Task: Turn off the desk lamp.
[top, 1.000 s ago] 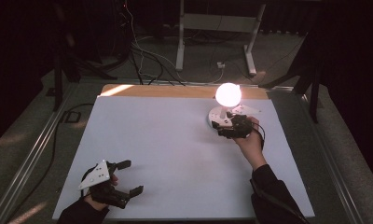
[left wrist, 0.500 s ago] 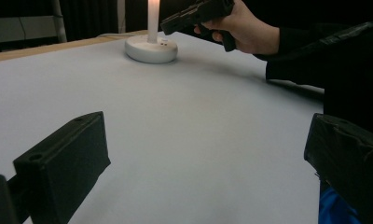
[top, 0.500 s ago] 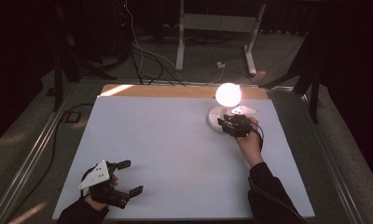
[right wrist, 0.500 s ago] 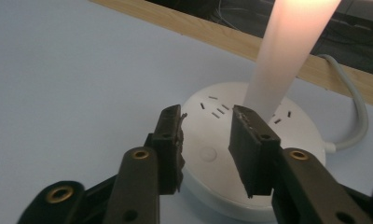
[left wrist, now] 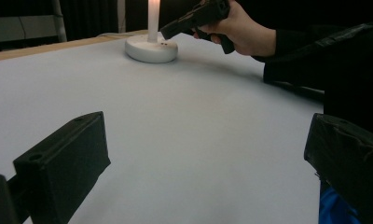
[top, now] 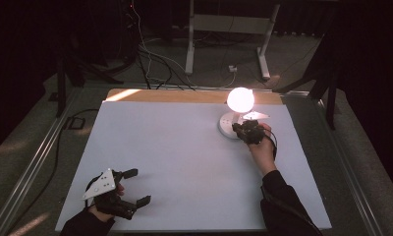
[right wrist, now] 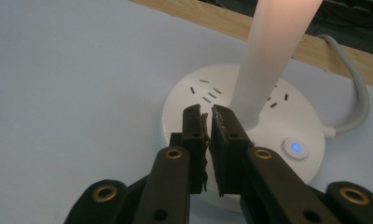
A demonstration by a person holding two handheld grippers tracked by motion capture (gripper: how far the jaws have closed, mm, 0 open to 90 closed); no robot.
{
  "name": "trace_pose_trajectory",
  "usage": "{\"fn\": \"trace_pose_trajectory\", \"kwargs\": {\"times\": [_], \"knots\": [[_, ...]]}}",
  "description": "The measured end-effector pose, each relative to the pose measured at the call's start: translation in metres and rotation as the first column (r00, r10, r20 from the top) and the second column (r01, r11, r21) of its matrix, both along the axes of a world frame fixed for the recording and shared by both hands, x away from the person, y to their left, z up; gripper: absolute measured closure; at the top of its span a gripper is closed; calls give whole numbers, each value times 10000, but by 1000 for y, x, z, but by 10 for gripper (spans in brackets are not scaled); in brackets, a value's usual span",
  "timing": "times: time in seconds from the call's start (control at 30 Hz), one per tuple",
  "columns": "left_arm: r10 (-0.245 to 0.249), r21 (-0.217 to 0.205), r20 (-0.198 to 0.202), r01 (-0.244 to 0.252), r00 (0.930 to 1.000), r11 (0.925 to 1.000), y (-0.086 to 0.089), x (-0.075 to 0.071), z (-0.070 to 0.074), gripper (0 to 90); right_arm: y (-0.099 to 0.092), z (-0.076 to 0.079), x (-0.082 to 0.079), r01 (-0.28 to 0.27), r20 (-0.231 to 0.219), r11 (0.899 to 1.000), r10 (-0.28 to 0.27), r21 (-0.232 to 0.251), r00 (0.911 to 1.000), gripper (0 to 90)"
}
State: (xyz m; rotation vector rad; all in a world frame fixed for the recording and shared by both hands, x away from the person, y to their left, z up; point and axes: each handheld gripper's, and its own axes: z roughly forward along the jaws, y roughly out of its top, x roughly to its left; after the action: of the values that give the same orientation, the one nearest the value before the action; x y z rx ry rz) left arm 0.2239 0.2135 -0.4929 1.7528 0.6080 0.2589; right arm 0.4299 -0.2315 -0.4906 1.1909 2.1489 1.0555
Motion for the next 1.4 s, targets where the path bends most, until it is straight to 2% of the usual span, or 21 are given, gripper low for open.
{"fn": "trace_pose_trajectory", "kwargs": {"times": [0.23, 0.63, 1.27, 1.4], "knots": [[-1, -8, -17, 1, 10000, 10000, 0, 0, 0, 5, 2, -4, 4, 305, 75, 9994, -304, -138, 9995, 892], [9, -2, -61, -9, 10000, 10000, 0, 1, -1, 5, 6, -10, 9, 357, -266, 9993, -355, 80, 9990, 895], [-9, 10, -73, 9, 10000, 10000, 0, 1, -1, 5, 9, -14, 11, 346, -368, 9993, -341, 131, 9987, 897], [-2, -5, -65, 2, 10000, 10000, 0, 1, -1, 5, 10, -14, 10, 371, -247, 9993, -372, -22, 9990, 897]]}}
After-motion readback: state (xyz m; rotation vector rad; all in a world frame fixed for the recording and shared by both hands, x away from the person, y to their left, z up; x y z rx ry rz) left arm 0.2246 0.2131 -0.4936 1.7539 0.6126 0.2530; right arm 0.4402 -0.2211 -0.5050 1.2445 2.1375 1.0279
